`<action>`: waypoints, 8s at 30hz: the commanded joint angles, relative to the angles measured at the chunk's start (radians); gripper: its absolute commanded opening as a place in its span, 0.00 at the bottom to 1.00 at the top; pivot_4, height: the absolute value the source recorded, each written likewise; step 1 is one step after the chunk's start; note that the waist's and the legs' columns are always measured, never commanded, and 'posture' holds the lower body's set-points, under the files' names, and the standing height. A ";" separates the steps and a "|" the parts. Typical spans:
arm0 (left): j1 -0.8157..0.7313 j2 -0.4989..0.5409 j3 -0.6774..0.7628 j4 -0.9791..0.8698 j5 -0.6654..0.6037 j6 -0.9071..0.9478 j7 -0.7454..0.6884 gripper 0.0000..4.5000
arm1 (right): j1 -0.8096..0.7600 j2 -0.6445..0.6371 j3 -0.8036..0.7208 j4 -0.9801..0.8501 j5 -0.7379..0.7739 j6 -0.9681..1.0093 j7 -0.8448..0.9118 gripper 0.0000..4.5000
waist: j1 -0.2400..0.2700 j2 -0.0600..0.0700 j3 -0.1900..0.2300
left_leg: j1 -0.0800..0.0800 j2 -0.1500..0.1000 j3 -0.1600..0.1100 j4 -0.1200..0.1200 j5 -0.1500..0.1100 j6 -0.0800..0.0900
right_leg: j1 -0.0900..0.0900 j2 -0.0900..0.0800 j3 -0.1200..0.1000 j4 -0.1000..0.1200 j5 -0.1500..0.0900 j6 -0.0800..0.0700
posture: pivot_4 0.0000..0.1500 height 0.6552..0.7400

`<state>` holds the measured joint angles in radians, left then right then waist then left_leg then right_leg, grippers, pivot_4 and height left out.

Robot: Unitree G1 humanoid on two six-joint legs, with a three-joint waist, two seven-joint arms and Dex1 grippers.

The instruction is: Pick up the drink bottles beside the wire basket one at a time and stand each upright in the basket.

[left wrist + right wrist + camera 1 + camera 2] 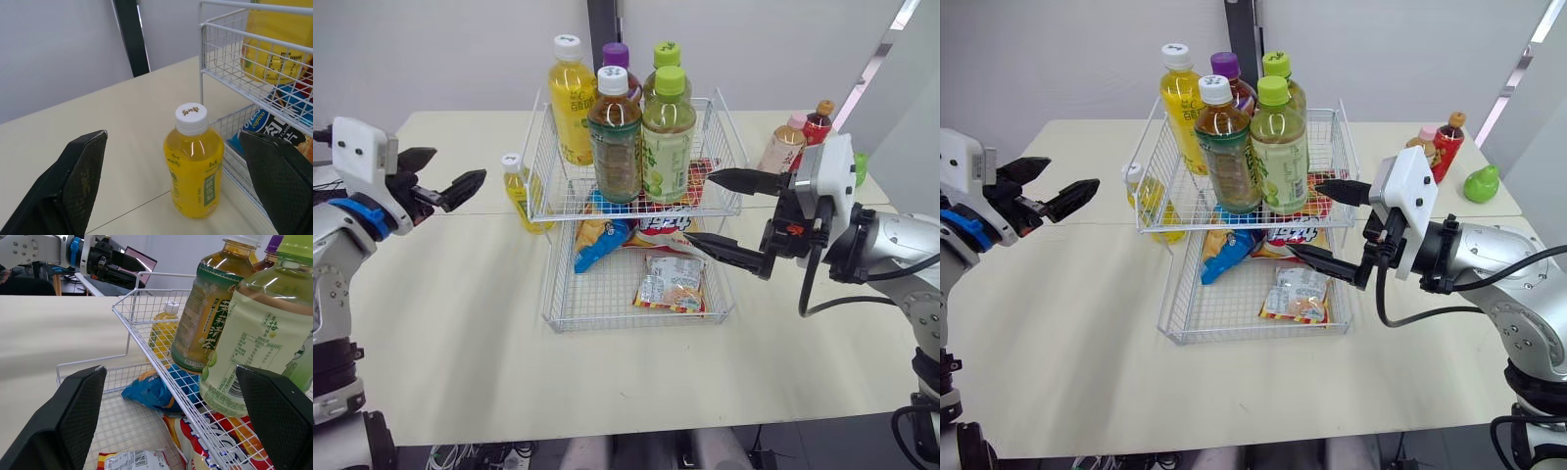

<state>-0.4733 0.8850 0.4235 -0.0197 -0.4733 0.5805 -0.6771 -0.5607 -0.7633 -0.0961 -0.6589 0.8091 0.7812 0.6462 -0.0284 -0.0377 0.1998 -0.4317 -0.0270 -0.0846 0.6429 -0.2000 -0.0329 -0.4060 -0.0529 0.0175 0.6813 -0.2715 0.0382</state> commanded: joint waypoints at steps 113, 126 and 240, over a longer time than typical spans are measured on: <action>-1.247 0.102 -0.432 0.656 0.072 0.302 -0.619 0.30 | -0.209 0.007 -0.146 0.200 0.193 -0.075 0.171 1.00 | -0.012 0.001 0.001 | -0.001 0.002 0.000 0.000 0.000 0.000 | -0.002 0.008 0.000 0.001 0.000 0.000 | 1.00 0.95; -1.226 0.021 -0.458 0.664 0.123 0.273 -0.681 0.30 | -0.178 -0.001 -0.153 0.156 0.215 -0.060 0.099 1.00 | -0.012 0.001 0.001 | -0.001 0.002 0.000 0.000 0.000 0.000 | -0.002 0.007 0.000 0.001 0.000 0.000 | 1.00 0.95; 0.079 0.183 0.252 0.107 0.115 0.065 -0.196 1.00 | 0.115 -0.261 -0.300 0.288 -0.091 -0.252 0.292 1.00 | -0.003 0.001 0.000 | 0.000 0.003 0.002 0.000 0.000 0.000 | -0.001 0.001 0.002 0.001 0.000 -0.001 | 1.00 0.95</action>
<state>-0.4158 1.0642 0.6172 0.1496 -0.3709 0.6806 -0.9092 -0.4488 -1.0053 -0.3517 -0.3833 0.7435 0.5674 0.9240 -0.0310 -0.0367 0.1999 -0.4314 -0.0239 -0.0828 0.6429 -0.2001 -0.0327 -0.4065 -0.0518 0.0192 0.6814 -0.2711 0.0374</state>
